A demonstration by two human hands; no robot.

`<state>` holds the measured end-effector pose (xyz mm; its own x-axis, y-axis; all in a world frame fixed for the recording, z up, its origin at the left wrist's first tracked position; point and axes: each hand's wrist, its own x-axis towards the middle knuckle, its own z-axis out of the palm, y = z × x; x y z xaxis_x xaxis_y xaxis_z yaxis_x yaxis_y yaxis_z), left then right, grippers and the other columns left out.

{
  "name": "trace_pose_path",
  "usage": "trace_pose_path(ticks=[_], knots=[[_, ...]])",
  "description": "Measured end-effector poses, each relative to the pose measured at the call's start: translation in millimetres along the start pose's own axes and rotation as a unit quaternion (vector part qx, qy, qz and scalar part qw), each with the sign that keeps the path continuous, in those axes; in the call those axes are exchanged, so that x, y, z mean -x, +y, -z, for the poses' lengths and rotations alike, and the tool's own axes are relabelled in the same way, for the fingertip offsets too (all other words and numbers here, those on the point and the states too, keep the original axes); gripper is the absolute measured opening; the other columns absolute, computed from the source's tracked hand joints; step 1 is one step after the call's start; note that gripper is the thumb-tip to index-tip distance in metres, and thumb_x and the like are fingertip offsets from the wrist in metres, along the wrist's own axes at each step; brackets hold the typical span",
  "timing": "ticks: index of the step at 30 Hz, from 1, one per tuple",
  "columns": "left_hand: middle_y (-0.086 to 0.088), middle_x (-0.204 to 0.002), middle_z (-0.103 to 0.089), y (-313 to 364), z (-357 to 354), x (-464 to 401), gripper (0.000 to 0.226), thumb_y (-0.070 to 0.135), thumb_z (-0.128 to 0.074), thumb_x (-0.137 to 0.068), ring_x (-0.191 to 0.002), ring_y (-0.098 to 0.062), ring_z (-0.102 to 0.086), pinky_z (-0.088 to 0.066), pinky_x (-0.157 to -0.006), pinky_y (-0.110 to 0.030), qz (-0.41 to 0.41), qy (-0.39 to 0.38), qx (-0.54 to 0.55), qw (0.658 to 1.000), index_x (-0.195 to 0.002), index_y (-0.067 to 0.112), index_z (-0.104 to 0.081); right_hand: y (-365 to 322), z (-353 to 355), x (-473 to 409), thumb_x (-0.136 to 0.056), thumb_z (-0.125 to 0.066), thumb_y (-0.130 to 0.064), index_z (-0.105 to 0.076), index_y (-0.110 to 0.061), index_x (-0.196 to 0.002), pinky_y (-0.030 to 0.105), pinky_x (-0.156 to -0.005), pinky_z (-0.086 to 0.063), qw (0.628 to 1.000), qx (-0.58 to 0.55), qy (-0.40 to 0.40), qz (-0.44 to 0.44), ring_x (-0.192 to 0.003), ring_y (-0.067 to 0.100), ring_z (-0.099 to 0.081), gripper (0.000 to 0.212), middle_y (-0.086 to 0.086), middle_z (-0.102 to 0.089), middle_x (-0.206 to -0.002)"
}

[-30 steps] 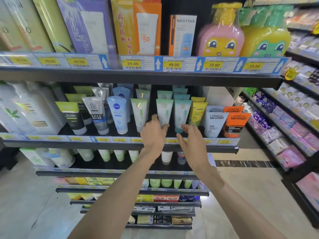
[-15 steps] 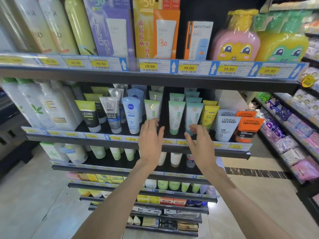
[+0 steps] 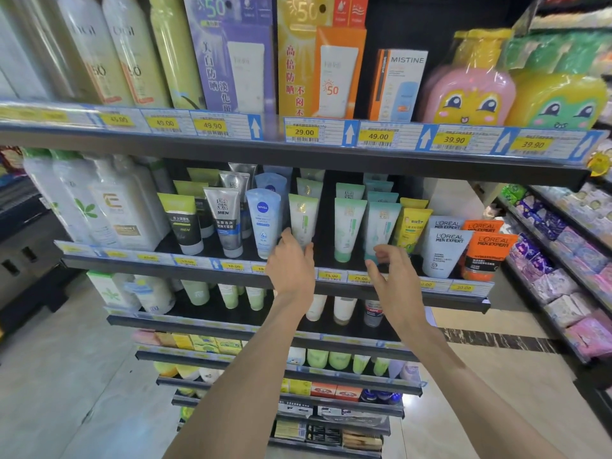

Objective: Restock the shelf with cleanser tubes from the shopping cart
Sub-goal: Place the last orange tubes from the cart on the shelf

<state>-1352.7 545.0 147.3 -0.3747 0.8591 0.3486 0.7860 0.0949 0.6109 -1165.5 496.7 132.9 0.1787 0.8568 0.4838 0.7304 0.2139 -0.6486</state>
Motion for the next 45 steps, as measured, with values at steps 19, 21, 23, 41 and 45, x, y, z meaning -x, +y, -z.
trace_pose_path(ticks=[19,21,23,41,45], knots=[[-0.007,-0.122,-0.068,-7,8,1,0.042,0.037,-0.069,-0.098,-0.110,-0.024,-0.067,-0.055,-0.086,-0.036,-0.047,-0.013,0.069,0.996,-0.129,0.010,-0.057,6,-4,0,-0.102,-0.061,-0.025,-0.059,-0.017,-0.128,0.031,-0.090,-0.051,1.000,0.020,-0.002,0.017,-0.108,0.011,-0.060,0.027,-0.003,-0.058,-0.121],[-0.003,-0.126,-0.066,-16,11,7,0.041,0.034,-0.067,-0.100,-0.114,-0.020,-0.065,-0.056,-0.089,-0.036,-0.057,0.002,0.092,0.994,-0.132,0.013,-0.055,5,-6,0,-0.102,-0.060,-0.027,-0.059,-0.018,-0.127,0.031,-0.089,-0.051,1.000,0.019,-0.001,0.021,-0.106,0.012,-0.060,0.027,-0.003,-0.058,-0.120],[-0.002,-0.124,-0.063,-26,16,10,0.039,0.030,-0.068,-0.099,-0.114,-0.017,-0.062,-0.056,-0.091,-0.037,-0.058,0.040,0.108,0.992,-0.132,0.014,-0.053,5,-7,0,-0.103,-0.060,-0.027,-0.060,-0.018,-0.127,0.032,-0.089,-0.051,1.000,0.016,0.002,0.021,-0.105,0.012,-0.060,0.026,-0.003,-0.058,-0.118],[-0.010,-0.122,-0.062,-51,21,-32,0.049,0.033,-0.078,-0.090,-0.113,-0.031,-0.063,-0.038,-0.103,-0.044,0.042,0.043,-0.022,0.998,-0.127,0.011,-0.054,10,-10,0,-0.102,-0.060,-0.027,-0.060,-0.018,-0.126,0.039,-0.091,-0.054,0.999,0.028,-0.004,0.018,-0.106,0.016,-0.061,0.026,-0.002,-0.060,-0.119],[-0.010,-0.120,-0.062,-50,20,-37,0.047,0.032,-0.079,-0.089,-0.111,-0.032,-0.063,-0.039,-0.103,-0.045,0.038,0.037,-0.017,0.998,-0.122,0.010,-0.054,12,-11,0,-0.102,-0.058,-0.029,-0.061,-0.017,-0.126,0.040,-0.089,-0.054,0.999,0.037,-0.001,0.022,-0.104,0.017,-0.061,0.027,-0.003,-0.060,-0.118]])
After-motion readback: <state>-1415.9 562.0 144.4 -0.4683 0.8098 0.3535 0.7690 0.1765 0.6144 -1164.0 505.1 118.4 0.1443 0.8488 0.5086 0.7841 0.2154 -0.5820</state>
